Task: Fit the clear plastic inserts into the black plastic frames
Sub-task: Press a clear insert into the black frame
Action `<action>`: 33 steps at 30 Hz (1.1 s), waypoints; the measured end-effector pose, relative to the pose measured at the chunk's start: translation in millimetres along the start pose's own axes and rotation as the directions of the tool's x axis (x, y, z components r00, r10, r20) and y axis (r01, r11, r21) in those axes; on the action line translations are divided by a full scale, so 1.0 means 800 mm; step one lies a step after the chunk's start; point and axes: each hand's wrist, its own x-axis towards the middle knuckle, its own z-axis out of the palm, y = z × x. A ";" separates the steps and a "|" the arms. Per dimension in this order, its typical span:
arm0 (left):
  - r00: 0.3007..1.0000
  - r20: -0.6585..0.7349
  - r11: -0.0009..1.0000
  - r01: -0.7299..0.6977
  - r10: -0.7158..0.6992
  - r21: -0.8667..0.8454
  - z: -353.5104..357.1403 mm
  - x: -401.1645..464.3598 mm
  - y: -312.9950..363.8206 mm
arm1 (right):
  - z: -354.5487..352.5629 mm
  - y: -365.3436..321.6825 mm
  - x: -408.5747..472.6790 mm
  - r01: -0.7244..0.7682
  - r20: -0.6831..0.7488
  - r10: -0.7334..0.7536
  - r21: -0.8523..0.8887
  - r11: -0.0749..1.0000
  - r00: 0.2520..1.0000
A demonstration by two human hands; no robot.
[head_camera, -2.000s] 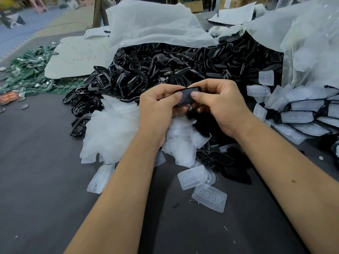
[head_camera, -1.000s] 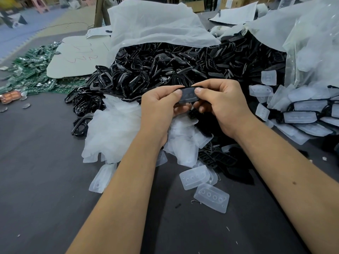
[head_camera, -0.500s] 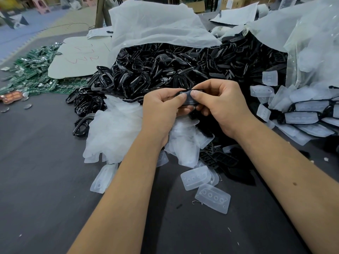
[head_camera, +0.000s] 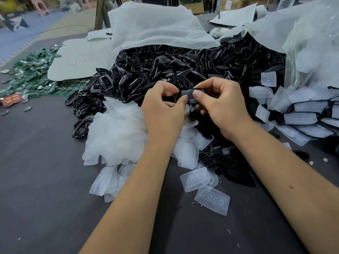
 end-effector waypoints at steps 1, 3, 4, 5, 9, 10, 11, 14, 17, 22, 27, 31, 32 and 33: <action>1.000 -0.020 0.999 -0.019 0.020 0.046 0.000 0.000 0.000 | 0.001 0.000 -0.001 0.014 -0.011 -0.014 -0.013 1.000 1.000; 0.999 -0.043 0.998 -0.008 0.011 0.067 0.001 0.001 0.000 | 0.003 0.000 -0.001 0.041 -0.023 -0.042 -0.042 0.998 0.999; 0.999 -0.051 0.998 0.006 -0.003 0.060 0.000 0.001 0.001 | 0.003 0.000 -0.001 0.054 -0.025 -0.055 -0.054 0.997 0.998; 0.998 -0.056 0.999 0.019 -0.016 0.050 0.000 0.001 0.002 | 0.004 0.000 -0.001 0.065 -0.027 -0.067 -0.065 0.996 0.997; 0.998 -0.057 0.999 0.032 -0.031 0.022 0.003 -0.001 0.005 | 0.005 0.002 -0.001 0.107 -0.022 -0.110 -0.085 0.991 0.994; 0.998 -0.054 0.999 0.041 -0.040 0.009 0.003 -0.001 0.005 | 0.005 0.002 -0.001 0.112 -0.022 -0.115 -0.083 0.990 0.993; 0.997 -0.050 0.998 0.055 -0.056 -0.010 0.004 0.000 0.005 | 0.005 0.002 -0.001 0.115 -0.023 -0.117 -0.079 0.990 0.993; 0.993 -0.047 0.990 0.104 -0.108 -0.092 0.004 0.003 0.004 | 0.005 0.003 -0.001 0.111 -0.025 -0.113 -0.072 0.991 0.993; 0.991 -0.039 0.981 0.120 -0.128 -0.154 0.003 0.003 0.005 | 0.005 0.003 -0.001 0.103 -0.017 -0.104 -0.064 0.993 0.994; 0.992 -0.024 0.978 0.121 -0.127 -0.169 0.003 0.003 0.004 | 0.004 0.001 -0.002 0.088 -0.004 -0.089 -0.044 0.995 0.996; 0.988 -0.050 0.982 0.139 -0.147 -0.131 0.004 0.004 0.002 | 0.004 -0.001 -0.004 0.094 0.022 -0.093 -0.032 0.995 0.995; 0.985 -0.075 0.981 0.147 -0.157 -0.126 0.005 0.005 0.001 | 0.005 -0.002 -0.004 0.106 0.036 -0.104 -0.042 0.994 0.994; 0.984 -0.085 0.981 0.145 -0.156 -0.127 0.006 0.005 0.000 | 0.004 -0.002 -0.004 0.104 0.038 -0.103 -0.039 0.994 0.994; 0.983 -0.094 0.981 0.145 -0.158 -0.132 0.006 0.005 -0.001 | 0.004 -0.002 -0.004 0.102 0.038 -0.101 -0.032 0.994 0.994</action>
